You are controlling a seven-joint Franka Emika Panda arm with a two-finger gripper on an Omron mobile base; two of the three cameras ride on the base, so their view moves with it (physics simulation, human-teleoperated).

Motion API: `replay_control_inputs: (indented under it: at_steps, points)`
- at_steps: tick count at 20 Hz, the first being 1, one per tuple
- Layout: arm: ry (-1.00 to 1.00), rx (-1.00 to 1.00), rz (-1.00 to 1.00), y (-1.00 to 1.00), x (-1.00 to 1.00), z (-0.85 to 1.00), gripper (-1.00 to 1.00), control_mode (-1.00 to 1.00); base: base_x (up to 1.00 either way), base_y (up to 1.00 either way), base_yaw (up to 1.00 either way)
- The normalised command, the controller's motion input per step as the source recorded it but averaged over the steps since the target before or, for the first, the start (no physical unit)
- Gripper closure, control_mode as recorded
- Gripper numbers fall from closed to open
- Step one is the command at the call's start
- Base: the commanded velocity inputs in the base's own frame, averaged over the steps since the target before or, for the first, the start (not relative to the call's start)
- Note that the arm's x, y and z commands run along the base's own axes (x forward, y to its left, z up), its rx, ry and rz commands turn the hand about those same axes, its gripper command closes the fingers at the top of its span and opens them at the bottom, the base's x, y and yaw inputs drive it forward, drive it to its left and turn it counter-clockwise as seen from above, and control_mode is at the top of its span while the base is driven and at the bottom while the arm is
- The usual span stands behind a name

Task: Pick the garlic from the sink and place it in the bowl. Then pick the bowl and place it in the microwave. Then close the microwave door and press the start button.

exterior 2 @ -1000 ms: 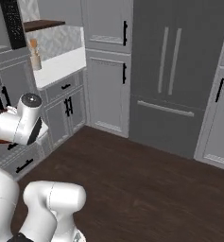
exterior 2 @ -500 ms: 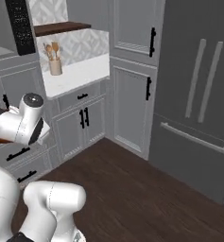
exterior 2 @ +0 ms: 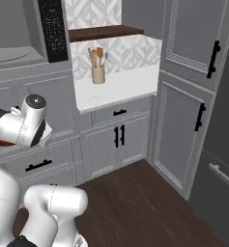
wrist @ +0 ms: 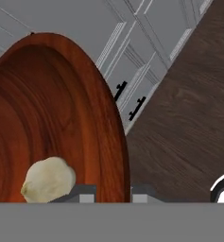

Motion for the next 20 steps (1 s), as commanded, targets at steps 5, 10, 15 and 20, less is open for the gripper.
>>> replay_control_inputs:
  at_steps: [5,10,15,20]
  points:
    - [0.00,0.00,0.00,0.00,0.00,0.00,1.00,1.00,0.79,-0.01,0.53]
    - [0.00,0.00,0.00,0.00,0.00,0.00,1.00,1.00,0.75,-0.09,0.50]
    - [0.00,0.00,0.00,0.00,0.00,0.00,1.00,1.00,0.58,-0.36,0.42]
    - [0.00,0.00,0.00,0.00,0.00,0.00,1.00,1.00,0.52,-0.48,0.38]
